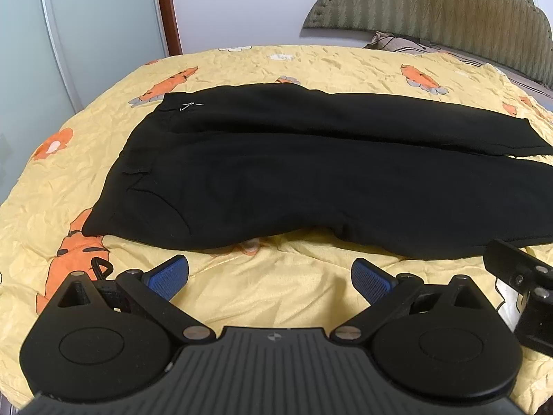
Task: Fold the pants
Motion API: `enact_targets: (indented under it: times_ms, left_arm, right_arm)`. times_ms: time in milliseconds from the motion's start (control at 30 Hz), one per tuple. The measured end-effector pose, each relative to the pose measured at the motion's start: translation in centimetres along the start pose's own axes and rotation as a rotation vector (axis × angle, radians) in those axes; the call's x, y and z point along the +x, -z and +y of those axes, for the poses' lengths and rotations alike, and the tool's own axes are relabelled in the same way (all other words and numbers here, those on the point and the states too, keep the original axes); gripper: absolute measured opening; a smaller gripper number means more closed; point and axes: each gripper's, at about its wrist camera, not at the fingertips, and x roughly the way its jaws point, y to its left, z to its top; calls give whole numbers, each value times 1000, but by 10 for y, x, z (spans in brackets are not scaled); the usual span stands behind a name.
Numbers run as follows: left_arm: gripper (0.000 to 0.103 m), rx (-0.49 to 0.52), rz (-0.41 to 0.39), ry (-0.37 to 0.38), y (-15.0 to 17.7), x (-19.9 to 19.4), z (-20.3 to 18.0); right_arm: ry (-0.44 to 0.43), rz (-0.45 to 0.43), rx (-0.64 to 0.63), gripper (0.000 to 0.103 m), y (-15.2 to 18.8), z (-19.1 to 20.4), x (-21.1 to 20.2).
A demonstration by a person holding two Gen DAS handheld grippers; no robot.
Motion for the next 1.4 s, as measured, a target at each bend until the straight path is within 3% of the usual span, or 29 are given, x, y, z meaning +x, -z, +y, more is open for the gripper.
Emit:
enact_targets:
  times_ms: [1400]
  left_arm:
    - [102,9,2,-15,0,1,0]
  right_arm:
    - [-10,2,8,103,1,0,0]
